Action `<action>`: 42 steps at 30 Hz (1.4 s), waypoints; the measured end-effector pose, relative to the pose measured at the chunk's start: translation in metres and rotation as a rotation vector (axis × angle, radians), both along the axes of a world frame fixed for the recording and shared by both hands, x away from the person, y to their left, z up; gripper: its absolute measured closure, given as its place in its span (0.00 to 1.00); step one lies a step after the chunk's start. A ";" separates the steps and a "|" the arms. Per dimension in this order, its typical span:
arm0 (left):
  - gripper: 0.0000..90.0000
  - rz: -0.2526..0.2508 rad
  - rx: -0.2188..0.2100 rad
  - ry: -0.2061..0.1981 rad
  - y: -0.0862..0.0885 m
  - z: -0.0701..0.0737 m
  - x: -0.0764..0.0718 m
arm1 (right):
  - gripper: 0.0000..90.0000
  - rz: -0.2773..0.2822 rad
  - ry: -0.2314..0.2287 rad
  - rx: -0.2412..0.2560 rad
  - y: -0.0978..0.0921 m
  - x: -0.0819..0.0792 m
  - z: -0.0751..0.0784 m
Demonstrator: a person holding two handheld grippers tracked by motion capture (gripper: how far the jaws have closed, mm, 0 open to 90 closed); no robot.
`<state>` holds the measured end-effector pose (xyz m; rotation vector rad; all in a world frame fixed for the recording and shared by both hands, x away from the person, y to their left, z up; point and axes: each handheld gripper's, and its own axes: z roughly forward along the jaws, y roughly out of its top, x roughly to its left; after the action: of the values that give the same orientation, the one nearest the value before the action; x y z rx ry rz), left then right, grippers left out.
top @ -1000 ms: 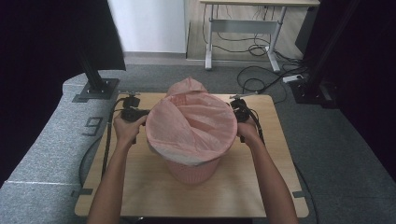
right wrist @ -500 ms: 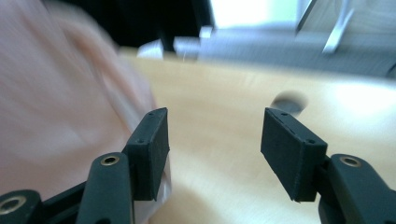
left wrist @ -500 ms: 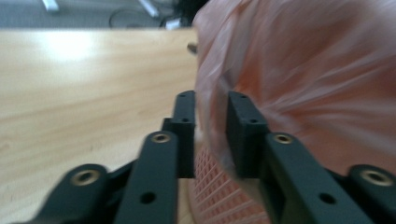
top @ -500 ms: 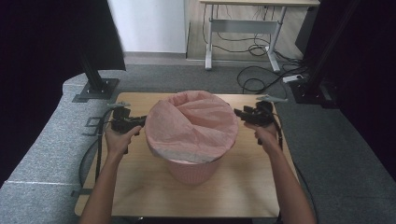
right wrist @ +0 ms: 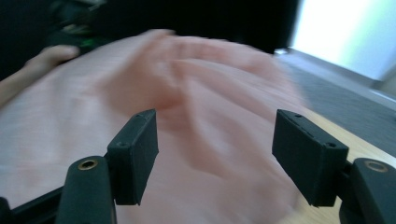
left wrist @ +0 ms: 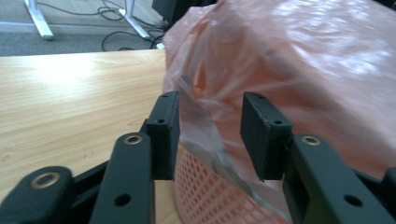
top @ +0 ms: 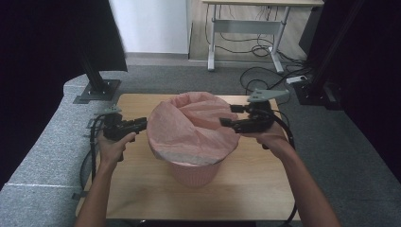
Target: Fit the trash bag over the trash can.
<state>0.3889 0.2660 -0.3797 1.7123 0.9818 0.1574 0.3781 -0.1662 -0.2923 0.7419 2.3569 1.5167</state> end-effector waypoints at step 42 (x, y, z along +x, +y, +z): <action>0.55 -0.027 -0.021 -0.020 0.011 0.001 -0.022 | 0.32 0.047 -0.020 0.022 0.002 -0.015 0.008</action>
<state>0.3669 0.2767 -0.3790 1.7009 0.9425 0.1462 0.3631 -0.1637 -0.2843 0.6778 2.3625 1.5632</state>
